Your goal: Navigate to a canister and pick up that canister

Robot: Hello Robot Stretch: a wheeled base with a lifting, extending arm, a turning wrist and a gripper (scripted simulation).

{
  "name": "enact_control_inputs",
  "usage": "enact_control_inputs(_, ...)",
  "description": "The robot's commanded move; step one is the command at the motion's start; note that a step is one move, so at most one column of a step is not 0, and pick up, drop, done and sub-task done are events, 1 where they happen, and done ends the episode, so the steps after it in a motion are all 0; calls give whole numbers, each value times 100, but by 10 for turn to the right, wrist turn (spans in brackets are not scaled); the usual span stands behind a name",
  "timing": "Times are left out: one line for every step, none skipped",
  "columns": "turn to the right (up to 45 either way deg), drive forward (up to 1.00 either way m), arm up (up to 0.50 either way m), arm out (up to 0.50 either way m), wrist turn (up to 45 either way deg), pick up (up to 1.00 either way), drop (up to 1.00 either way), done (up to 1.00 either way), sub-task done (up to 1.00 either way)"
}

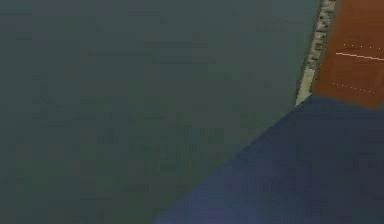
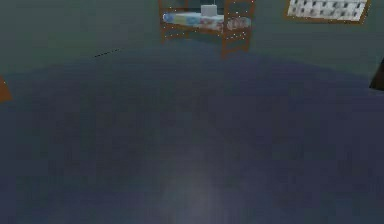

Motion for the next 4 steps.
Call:
enact_control_inputs(330,0,0,0,0,0,0,0,0)
enact_control_inputs(0,100,0,0,0,0,0,0,0)
enact_control_inputs(0,100,0,0,0,0,0,0,0)
enact_control_inputs(30,0,0,0,0,0,0,0,0)
